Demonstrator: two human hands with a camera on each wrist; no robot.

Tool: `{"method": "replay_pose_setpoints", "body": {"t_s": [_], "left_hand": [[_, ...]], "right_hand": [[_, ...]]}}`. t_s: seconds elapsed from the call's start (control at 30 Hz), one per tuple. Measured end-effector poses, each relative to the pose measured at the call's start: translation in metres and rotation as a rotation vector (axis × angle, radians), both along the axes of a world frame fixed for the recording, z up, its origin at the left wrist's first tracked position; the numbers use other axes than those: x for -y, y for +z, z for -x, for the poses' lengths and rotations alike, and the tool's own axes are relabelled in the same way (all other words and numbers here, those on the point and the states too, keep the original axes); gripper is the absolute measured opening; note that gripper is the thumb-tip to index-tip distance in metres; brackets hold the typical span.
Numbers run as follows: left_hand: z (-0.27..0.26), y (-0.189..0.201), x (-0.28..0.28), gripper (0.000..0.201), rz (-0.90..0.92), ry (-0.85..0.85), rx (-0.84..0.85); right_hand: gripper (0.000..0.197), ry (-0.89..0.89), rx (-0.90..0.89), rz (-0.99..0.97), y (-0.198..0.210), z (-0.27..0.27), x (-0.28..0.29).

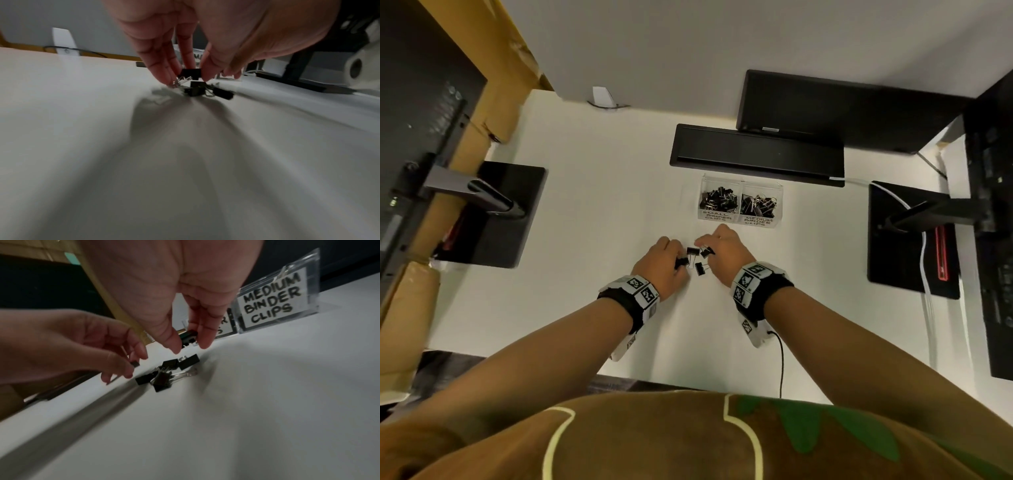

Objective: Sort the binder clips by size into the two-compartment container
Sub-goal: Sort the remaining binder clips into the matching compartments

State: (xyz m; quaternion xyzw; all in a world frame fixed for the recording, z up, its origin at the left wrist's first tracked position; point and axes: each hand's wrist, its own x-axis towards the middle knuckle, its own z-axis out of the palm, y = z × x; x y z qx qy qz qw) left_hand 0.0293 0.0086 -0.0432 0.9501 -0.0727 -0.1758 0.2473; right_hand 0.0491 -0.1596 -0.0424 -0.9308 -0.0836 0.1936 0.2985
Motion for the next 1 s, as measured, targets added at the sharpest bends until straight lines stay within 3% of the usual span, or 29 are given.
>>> {"method": "replay_pose_setpoints", "body": {"t_s": [0.27,0.43,0.67,0.83,1.0], "left_hand": [[-0.02,0.0,-0.01,0.027,-0.014,0.071,-0.085],[-0.013,-0.008,-0.001,0.022,0.007,-0.038,-0.095],[-0.015,-0.012,0.003,0.026,-0.077,-0.124,-0.09],[-0.017,-0.012,0.004,0.029,-0.11,-0.182,-0.073],[-0.019,-0.013,0.004,0.03,-0.123,-0.192,-0.079]], "right_hand": [[0.025,0.04,-0.021,0.149,-0.015,-0.004,0.008],[0.022,-0.087,-0.016,0.055,-0.005,-0.002,0.021],[0.013,-0.31,0.148,-0.105,0.044,-0.017,0.054],[0.015,-0.374,0.193,-0.003,0.052,-0.056,0.077],[0.024,-0.258,0.211,0.125,0.046,-0.051,0.062]]}}
